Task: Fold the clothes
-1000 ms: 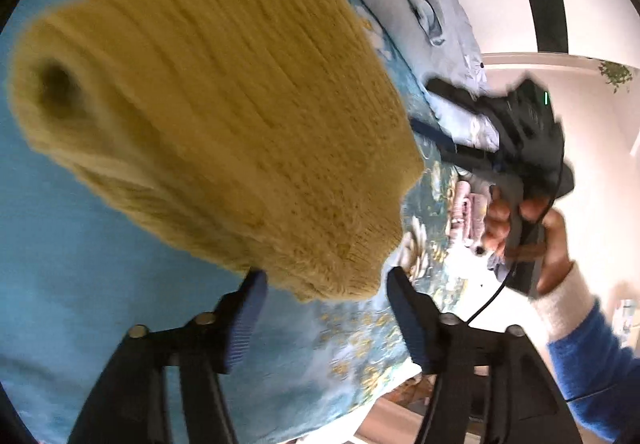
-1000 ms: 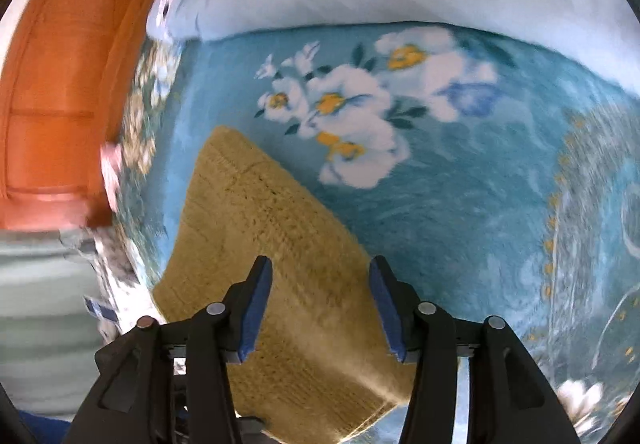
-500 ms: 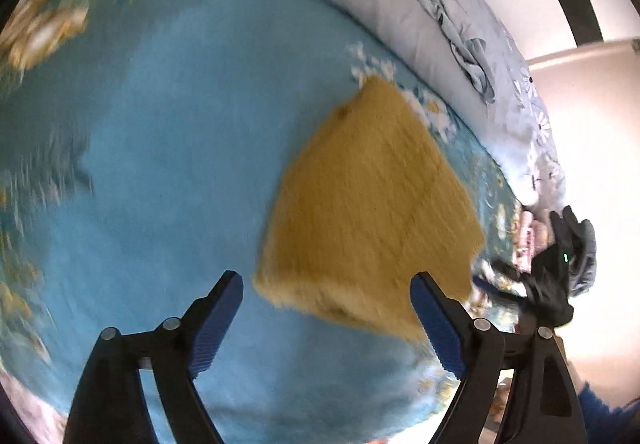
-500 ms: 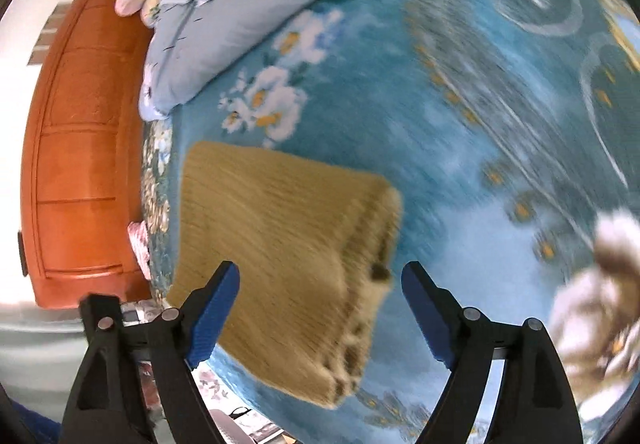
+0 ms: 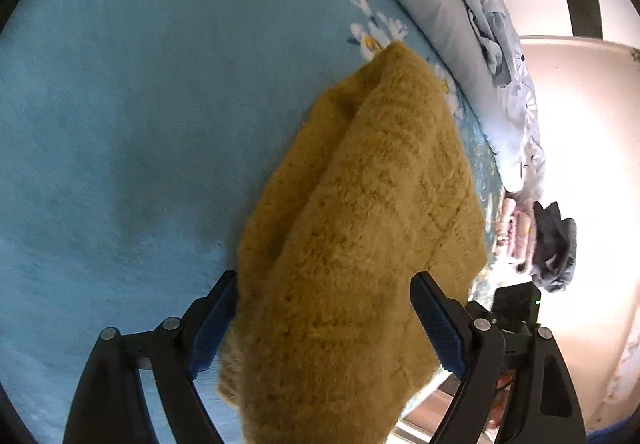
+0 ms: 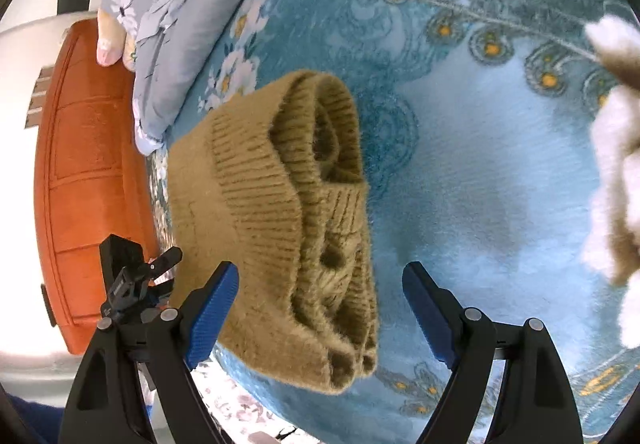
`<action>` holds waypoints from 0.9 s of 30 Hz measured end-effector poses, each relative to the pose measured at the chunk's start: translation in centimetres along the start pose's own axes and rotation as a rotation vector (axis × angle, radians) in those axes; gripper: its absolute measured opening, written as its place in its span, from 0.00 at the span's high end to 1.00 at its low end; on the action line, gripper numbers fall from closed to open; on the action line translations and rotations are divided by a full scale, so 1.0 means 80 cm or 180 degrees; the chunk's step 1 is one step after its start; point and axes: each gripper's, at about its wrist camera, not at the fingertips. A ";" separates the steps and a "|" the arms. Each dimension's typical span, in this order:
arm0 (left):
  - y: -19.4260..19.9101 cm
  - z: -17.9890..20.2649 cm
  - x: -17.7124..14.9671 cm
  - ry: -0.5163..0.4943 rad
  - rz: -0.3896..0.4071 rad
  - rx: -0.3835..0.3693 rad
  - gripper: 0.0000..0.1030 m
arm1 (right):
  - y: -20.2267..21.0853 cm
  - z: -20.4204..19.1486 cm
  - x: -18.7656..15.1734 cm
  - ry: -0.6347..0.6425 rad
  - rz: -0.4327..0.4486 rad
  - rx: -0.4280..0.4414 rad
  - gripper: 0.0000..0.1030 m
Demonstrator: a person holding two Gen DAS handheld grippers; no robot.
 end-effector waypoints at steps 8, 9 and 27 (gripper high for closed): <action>0.000 -0.001 -0.020 -0.0080 0.0072 -0.0133 0.17 | -0.015 -0.011 0.000 -0.0118 0.0068 0.0173 0.11; -0.002 0.000 -0.021 -0.0070 0.0088 -0.0160 0.17 | -0.017 -0.012 0.002 -0.0129 0.0057 0.0223 0.11; -0.020 0.028 -0.074 0.0040 0.0031 -0.0223 0.18 | 0.001 -0.070 0.100 0.0446 -0.0085 0.0262 0.09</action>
Point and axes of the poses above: each gripper's, at about its wrist camera, not at the fingertips, and y roughly against the way its jaws point, z to its right, x to its top, and after that the axes turned 6 degrees about -x, right-handed
